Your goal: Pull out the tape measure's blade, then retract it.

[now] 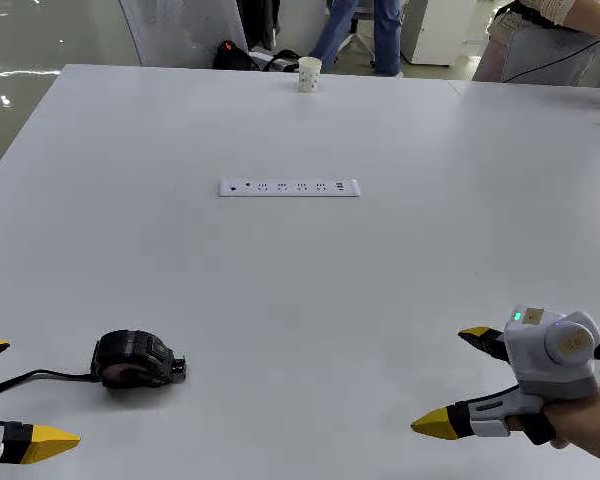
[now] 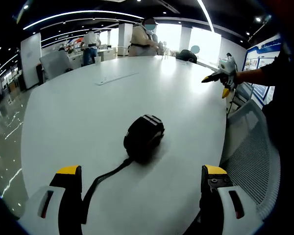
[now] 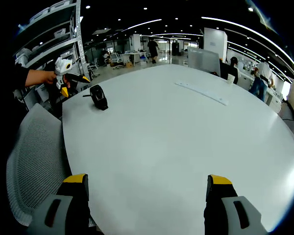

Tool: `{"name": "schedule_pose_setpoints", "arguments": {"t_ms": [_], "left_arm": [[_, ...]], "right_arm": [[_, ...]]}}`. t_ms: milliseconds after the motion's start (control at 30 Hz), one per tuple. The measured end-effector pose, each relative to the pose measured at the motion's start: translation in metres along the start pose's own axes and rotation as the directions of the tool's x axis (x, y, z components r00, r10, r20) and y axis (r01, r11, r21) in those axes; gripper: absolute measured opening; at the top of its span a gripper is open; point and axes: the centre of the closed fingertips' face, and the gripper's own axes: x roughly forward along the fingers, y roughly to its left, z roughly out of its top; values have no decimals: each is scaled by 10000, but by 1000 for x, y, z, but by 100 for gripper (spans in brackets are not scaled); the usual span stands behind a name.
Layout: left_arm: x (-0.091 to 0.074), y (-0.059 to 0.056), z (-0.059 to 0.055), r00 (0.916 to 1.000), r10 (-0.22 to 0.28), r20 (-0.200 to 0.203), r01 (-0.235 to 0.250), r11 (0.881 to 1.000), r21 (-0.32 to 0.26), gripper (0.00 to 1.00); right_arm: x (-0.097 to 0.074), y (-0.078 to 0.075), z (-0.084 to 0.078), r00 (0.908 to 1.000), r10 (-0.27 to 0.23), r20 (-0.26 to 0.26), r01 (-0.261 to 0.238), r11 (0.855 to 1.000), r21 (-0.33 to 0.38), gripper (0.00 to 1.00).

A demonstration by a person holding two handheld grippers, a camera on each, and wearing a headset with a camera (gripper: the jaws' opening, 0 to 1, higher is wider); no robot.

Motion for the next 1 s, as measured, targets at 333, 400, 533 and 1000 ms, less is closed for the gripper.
{"name": "schedule_pose_setpoints", "arguments": {"t_ms": [333,400,533,1000], "left_arm": [[16,1,17,9983,-474,-350,507,9937,1004,99],[18,-1,20,9977,-540,-414,583,9919,1127,99],[24,-3,24,9945,-850,-617,937,9832,1564,99],[41,-10,31,9739,-1490,-1715,1882,9521,2411,99]], "right_arm": [[16,5,12,9988,446,-210,-454,9983,-376,100],[17,5,15,9987,477,-171,-486,9974,-534,99],[21,3,19,9983,534,-220,-547,9966,-611,99],[34,18,46,9934,1143,-130,-1151,9883,-997,99]]}}
